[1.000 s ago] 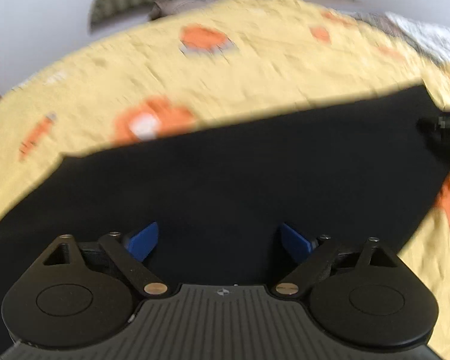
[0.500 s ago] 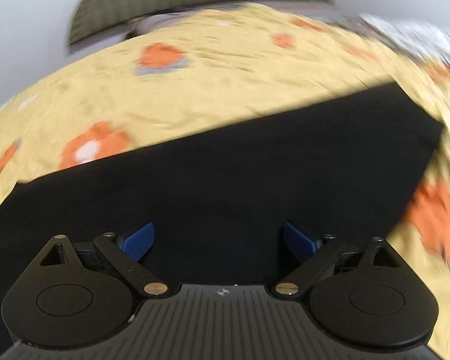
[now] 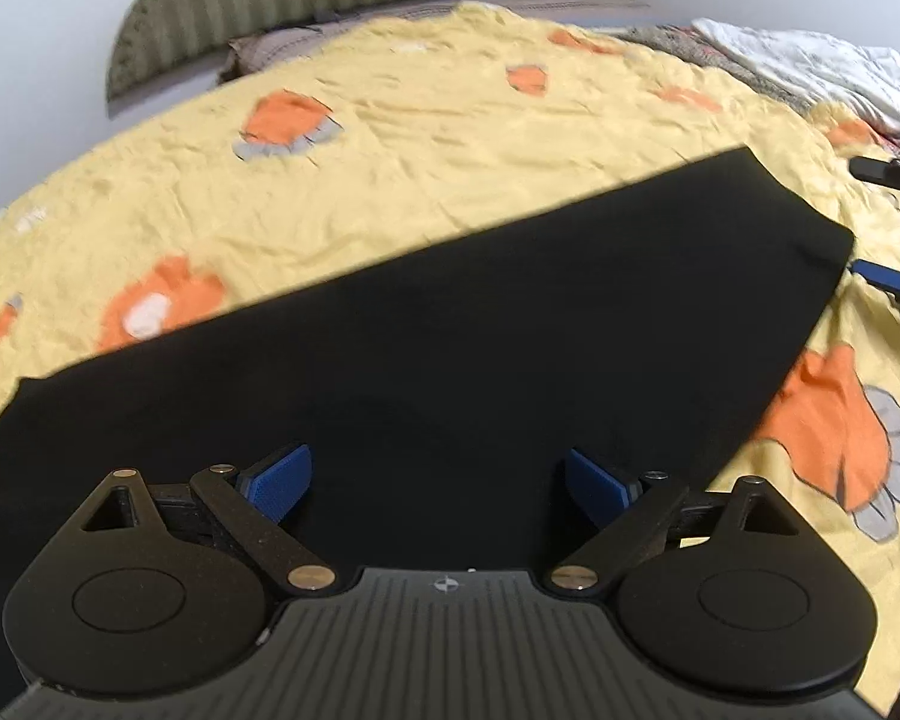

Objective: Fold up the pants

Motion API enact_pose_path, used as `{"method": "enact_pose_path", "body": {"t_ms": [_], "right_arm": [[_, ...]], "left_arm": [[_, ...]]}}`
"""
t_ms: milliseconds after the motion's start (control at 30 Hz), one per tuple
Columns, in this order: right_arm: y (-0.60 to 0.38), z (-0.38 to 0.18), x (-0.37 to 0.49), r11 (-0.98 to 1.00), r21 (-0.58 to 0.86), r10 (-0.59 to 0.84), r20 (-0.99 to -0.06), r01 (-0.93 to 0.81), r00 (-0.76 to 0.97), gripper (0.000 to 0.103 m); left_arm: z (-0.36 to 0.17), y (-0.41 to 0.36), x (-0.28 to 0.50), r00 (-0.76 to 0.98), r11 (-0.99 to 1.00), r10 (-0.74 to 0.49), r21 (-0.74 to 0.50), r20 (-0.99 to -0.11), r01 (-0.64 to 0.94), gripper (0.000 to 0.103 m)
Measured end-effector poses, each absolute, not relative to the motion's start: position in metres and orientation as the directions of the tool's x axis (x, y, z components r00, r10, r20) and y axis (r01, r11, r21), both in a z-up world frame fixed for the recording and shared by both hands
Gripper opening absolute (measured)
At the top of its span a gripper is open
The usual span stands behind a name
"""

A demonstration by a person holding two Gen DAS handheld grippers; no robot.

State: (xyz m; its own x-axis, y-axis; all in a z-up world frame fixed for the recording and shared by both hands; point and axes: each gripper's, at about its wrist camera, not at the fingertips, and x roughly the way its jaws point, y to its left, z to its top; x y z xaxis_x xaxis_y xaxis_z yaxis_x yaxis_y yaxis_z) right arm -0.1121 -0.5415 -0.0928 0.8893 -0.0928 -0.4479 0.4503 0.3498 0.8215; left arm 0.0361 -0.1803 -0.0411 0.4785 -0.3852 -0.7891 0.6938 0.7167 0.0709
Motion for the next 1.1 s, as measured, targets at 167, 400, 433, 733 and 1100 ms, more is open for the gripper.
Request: {"method": "enact_pose_path", "body": {"t_ms": [167, 400, 433, 733, 1100], "right_arm": [[-0.534, -0.092, -0.110, 0.330, 0.840, -0.032, -0.447, 0.432, 0.894, 0.099], [-0.536, -0.101, -0.099, 0.327, 0.800, -0.154, -0.480, 0.503, 0.864, 0.040], [-0.538, -0.108, -0.100, 0.297, 0.801, -0.154, -0.496, 0.519, 0.855, 0.015], [-0.518, -0.082, -0.093, 0.493, 0.711, -0.205, -0.466, 0.502, 0.861, 0.009], [-0.374, -0.042, -0.022, 0.969, 0.075, -0.151, -0.570, 0.234, 0.808, 0.009]], "left_arm": [[-0.043, -0.183, 0.033, 0.494, 0.706, -0.386, 0.096, -0.779, 0.702, 0.094], [-0.040, -0.177, 0.039, 0.470, 0.723, -0.401, 0.043, -0.786, 0.689, 0.093], [-0.039, -0.175, 0.039, 0.470, 0.722, -0.404, 0.042, -0.785, 0.691, 0.093], [-0.039, -0.169, 0.064, 0.344, 0.752, -0.494, -0.194, -0.798, 0.630, 0.093], [-0.044, -0.139, 0.098, 0.250, 0.746, -0.652, -0.547, -0.716, 0.380, 0.095]]}}
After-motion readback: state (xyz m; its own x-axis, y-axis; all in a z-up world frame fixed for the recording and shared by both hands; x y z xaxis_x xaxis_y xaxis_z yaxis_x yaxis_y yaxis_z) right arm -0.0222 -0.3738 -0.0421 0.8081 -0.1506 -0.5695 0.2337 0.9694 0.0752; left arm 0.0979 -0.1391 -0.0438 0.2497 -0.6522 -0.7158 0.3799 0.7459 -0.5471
